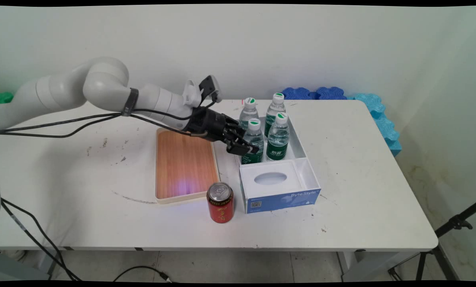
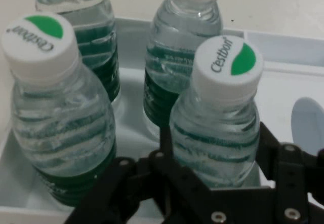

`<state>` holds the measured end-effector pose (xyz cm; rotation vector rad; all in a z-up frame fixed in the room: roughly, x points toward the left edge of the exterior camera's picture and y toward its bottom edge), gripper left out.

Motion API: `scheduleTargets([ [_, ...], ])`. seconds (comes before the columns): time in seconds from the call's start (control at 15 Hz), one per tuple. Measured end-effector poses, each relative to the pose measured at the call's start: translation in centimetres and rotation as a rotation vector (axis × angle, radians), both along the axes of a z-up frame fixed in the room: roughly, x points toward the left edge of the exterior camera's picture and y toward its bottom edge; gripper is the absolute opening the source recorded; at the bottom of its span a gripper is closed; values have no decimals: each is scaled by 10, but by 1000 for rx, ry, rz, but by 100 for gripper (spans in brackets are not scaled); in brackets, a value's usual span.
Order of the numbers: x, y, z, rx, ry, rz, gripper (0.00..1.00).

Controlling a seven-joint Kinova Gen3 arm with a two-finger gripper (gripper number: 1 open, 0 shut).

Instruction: Place the picked object on the tray

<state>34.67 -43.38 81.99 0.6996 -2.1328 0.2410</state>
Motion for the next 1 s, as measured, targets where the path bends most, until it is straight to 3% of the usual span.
scheduleTargets([
  [0.47, 0, -4, 4, -30, 7, -10, 0],
  [0.8, 12, 1, 28, -59, 30, -15, 0],
  [1.0, 29, 10, 60, -91, 62, -29, 0],
])
